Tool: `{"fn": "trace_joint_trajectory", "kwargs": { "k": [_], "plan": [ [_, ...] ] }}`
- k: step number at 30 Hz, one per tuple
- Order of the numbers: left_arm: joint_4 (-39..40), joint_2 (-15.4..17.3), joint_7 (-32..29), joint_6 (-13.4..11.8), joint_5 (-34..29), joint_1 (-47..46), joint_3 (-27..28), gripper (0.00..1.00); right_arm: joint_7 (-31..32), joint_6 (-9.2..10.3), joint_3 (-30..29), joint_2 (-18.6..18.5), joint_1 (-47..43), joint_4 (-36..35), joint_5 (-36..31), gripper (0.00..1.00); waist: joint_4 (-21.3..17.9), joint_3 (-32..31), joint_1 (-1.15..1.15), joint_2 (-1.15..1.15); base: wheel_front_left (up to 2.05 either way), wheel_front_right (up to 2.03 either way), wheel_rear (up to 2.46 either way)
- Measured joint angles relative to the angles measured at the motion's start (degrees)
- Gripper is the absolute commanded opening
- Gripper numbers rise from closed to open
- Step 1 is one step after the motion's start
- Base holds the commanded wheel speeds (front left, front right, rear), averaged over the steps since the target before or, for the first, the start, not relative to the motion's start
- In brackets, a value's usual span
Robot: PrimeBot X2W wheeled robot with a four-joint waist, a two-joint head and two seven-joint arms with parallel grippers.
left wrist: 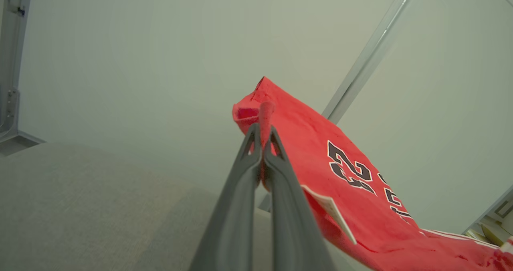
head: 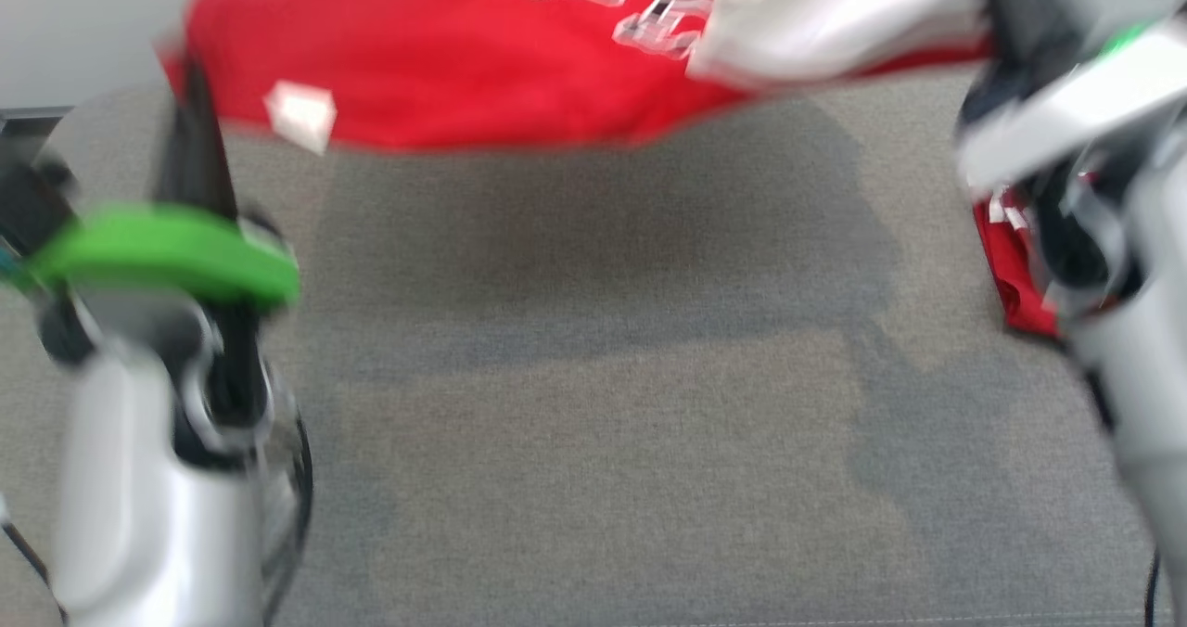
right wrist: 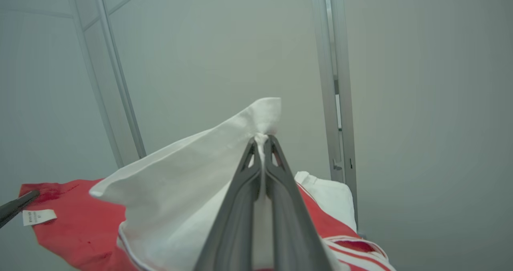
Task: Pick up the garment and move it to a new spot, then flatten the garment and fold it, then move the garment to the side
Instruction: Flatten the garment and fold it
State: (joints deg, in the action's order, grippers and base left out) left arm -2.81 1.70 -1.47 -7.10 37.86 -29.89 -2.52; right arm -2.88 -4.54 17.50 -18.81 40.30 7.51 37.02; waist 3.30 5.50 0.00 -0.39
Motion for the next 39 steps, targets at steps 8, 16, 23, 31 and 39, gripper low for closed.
{"fn": "trace_joint_trajectory", "kwargs": {
  "k": [8,16,23,31,39],
  "plan": [
    [-13.51,-0.43,2.86,-0.01,2.89,18.88,-2.10,0.00,-3.41,-0.51,4.57,4.21,-22.33,9.95,1.97,0.00,-1.50,4.40,0.00,0.00,0.00,0.00,0.00],
    [-19.37,-0.34,8.46,0.67,5.69,16.94,-2.45,0.00,-11.47,-1.69,5.76,7.32,-22.86,14.83,0.65,0.00,-4.64,7.68,0.00,0.00,0.00,0.00,0.00],
    [-21.43,-0.34,13.10,2.96,7.46,15.55,-1.21,0.00,-11.72,-2.01,8.75,6.15,-24.95,16.12,-4.60,0.00,-5.77,7.36,0.00,0.00,0.00,0.00,0.00],
    [-26.69,-0.33,13.65,4.15,8.23,18.54,-2.15,0.00,-11.70,-2.20,9.87,6.27,-28.33,16.74,-9.82,0.00,-5.21,5.46,0.00,0.00,0.00,0.00,0.00],
    [-30.22,-0.32,14.49,4.15,10.45,19.44,-2.34,0.00,-11.70,-2.52,9.81,6.42,-29.13,15.14,-14.38,0.00,-5.37,4.13,0.00,0.00,0.00,0.00,0.00]
  ]
}}
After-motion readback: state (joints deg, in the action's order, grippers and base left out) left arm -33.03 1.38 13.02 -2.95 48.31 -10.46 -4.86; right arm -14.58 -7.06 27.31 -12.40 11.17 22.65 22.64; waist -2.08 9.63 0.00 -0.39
